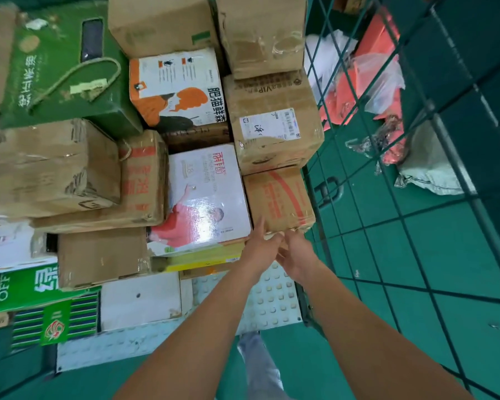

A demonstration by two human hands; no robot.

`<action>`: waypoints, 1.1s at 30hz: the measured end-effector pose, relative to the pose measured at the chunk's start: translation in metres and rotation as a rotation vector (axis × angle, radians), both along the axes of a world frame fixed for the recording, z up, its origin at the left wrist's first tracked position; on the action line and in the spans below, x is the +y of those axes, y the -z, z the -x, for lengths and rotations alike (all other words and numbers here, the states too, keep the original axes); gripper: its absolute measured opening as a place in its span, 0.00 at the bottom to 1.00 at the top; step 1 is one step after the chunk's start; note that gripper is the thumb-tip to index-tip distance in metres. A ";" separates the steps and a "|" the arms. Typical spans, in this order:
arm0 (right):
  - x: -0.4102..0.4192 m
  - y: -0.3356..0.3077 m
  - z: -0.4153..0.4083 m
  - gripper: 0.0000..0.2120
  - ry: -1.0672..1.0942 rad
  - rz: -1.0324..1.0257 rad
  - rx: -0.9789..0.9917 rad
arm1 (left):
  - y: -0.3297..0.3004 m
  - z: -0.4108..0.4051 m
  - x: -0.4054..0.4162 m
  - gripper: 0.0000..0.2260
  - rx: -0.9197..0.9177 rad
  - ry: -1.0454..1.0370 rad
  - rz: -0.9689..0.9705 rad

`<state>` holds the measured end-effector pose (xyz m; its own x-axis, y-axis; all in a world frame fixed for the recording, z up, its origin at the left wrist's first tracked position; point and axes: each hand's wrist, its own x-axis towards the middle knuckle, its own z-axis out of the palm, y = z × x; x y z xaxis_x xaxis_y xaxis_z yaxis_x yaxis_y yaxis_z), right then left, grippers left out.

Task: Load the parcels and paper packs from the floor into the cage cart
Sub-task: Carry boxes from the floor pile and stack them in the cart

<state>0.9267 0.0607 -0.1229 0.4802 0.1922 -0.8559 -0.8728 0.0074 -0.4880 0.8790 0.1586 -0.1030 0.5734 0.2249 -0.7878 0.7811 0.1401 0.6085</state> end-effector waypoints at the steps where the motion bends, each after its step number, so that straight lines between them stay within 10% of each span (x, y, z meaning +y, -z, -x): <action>1: -0.001 0.000 0.002 0.29 0.007 0.002 0.009 | -0.003 0.001 0.001 0.35 -0.005 -0.007 -0.001; 18: 0.030 -0.038 0.117 0.14 -0.298 -0.037 0.105 | -0.048 0.136 0.041 0.14 0.014 -0.417 0.038; 33: 0.047 -0.095 0.392 0.10 -0.895 -0.099 0.051 | -0.080 0.493 -0.007 0.12 -0.081 -1.049 0.005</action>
